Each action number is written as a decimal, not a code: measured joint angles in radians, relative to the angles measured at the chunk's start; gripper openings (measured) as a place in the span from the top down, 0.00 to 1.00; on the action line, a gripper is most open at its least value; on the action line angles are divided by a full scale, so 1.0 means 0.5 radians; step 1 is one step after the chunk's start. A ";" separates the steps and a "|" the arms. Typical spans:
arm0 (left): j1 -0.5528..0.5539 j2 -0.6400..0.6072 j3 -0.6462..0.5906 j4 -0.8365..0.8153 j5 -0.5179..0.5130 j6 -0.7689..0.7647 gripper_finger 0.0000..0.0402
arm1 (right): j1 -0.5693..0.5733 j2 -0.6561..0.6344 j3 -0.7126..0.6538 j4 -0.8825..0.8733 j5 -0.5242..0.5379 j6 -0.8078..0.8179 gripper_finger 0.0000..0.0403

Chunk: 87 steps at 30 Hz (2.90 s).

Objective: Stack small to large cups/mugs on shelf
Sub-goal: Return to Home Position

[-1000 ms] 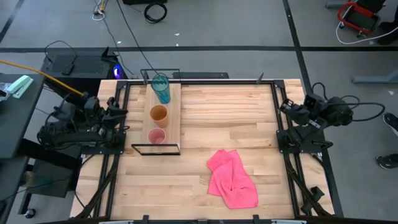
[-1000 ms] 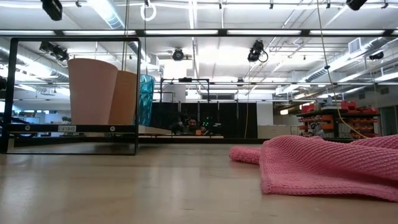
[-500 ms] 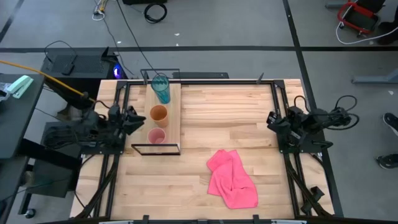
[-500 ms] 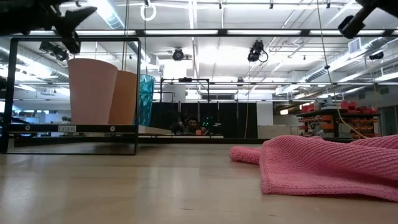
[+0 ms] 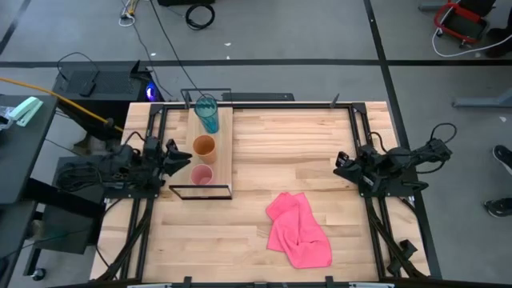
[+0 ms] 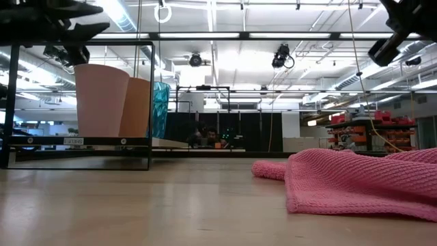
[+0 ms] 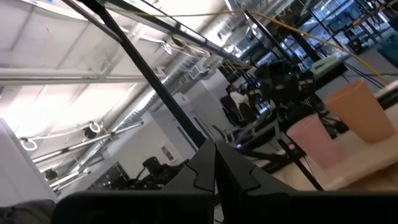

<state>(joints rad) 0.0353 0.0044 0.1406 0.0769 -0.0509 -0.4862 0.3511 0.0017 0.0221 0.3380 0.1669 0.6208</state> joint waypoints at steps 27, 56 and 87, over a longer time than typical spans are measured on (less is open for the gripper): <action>0.000 0.003 -0.139 -0.018 -0.147 0.680 0.67 | 0.000 0.000 -0.029 -0.124 0.009 -0.184 0.96; 0.205 0.003 -0.139 -0.107 -1.080 0.866 0.65 | 0.000 0.001 -0.028 -0.287 0.018 -0.493 0.97; 1.484 0.002 -0.197 -0.054 -0.309 0.892 0.64 | 0.000 0.001 -0.028 -0.311 0.017 -0.470 0.97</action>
<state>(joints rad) 0.7770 0.0055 0.0420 0.0501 -0.2053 -0.0402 0.3511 0.0021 0.0082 0.1824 0.1753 0.3856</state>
